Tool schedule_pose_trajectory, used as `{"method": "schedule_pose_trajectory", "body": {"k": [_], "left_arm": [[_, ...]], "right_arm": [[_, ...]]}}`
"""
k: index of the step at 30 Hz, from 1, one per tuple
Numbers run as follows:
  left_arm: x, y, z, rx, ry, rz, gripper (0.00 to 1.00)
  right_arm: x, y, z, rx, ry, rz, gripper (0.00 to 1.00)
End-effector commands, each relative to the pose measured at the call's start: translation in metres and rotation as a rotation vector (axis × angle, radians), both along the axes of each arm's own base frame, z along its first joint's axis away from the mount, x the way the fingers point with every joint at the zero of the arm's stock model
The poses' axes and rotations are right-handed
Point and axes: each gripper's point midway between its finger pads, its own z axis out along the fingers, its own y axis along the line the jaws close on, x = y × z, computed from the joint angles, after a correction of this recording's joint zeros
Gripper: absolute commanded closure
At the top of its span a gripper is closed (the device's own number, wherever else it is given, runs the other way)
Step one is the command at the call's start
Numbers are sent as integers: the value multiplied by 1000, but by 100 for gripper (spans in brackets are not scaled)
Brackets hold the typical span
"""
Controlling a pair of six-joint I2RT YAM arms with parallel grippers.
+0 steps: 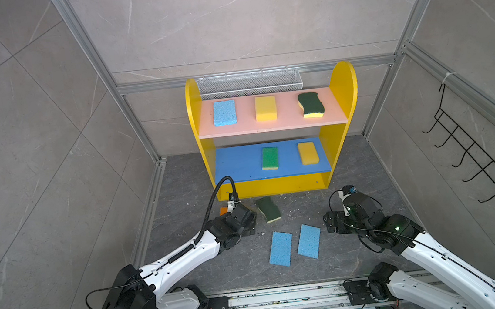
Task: Arrange cleaning sponges on a shelf
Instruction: Pick up the cleaning sponge from the middle-left of the table.
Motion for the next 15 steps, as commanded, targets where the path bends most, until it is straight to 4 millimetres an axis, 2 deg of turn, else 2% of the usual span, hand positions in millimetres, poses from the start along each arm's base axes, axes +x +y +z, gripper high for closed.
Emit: {"method": "schedule_pose_trajectory", "body": {"k": [1, 5, 15], "left_arm": [[-3, 13, -4, -79, 32, 76, 2], [-4, 23, -20, -134, 70, 98, 0], [2, 27, -48, -122, 118, 97, 0]], "right_arm": [[7, 9, 4, 35, -4, 3, 5], [13, 14, 1, 35, 0, 7, 5], [22, 21, -2, 22, 17, 19, 5]]}}
